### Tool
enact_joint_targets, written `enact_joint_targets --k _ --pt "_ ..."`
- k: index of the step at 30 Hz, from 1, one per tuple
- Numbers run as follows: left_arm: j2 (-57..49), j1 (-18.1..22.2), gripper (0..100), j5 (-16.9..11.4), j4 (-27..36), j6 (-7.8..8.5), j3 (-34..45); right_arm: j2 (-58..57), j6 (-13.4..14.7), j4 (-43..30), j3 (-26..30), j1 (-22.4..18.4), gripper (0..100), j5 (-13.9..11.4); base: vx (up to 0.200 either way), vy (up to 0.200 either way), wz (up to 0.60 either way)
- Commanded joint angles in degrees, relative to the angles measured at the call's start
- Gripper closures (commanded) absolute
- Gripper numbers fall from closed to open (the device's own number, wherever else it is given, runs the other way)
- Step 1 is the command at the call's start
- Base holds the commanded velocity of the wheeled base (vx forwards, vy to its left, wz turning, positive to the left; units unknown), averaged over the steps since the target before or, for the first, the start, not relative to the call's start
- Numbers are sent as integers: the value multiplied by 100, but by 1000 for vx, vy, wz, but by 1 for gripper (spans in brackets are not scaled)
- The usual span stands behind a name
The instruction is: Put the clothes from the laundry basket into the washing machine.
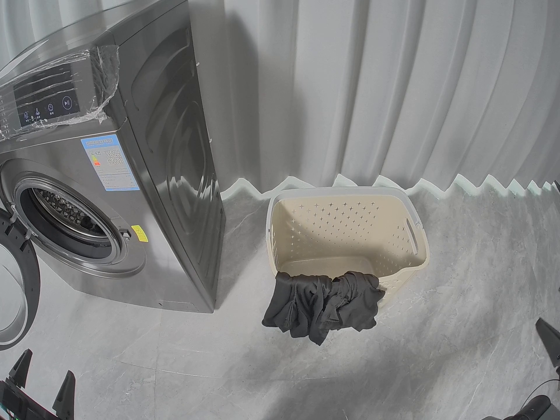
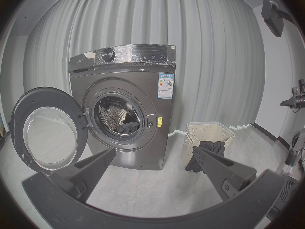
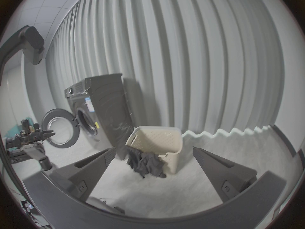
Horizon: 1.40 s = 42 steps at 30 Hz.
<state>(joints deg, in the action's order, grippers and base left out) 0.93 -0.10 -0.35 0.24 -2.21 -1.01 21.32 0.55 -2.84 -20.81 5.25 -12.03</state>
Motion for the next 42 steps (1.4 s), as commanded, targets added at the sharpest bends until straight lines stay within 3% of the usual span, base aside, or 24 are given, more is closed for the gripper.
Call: enact_joint_targets --k 1,3,11,13,14,16,17,20,21,22,24,28,32,42 --pt "-93 1 0 0 2 1 84 1313 -20 -24 -2 406 0 -396 0 0 0" --pt "-93 1 0 -9 2 1 84 1797 24 12 -11 652 0 -388 0 0 0" --pt "-93 1 0 -9 -7 1 84 3607 182 1233 7 802 0 -379 0 0 0" --pt "-93 1 0 0 2 1 84 3994 393 1576 16 986 0 -379 0 0 0" --pt "-93 1 0 -9 2 1 84 4310 727 1857 7 1180 0 -361 0 0 0" --pt "-93 1 0 0 2 1 84 4363 789 1910 7 1215 0 -361 0 0 0" --pt "-93 1 0 -9 2 -8 84 4697 1193 2270 -2 1461 0 -317 0 0 0" --pt "-93 1 0 -9 2 1 84 5207 1299 2587 7 1716 0 69 0 0 0" --pt "-93 1 0 -9 2 1 84 5207 1299 2587 7 1716 0 69 0 0 0" --pt "-93 1 0 0 2 1 84 5558 1290 2692 7 1821 0 377 0 0 0" --pt "-93 1 0 0 2 -8 84 5866 1299 2903 -2 1909 0 623 0 0 0" --pt "-93 1 0 0 2 -8 84 6384 1307 3343 7 2041 0 869 0 0 0" --pt "-93 1 0 0 2 -8 84 7052 1343 3782 -11 2173 0 1379 0 0 0" --pt "-93 1 0 0 2 1 84 8309 1351 4863 -81 2199 0 1792 0 0 0"
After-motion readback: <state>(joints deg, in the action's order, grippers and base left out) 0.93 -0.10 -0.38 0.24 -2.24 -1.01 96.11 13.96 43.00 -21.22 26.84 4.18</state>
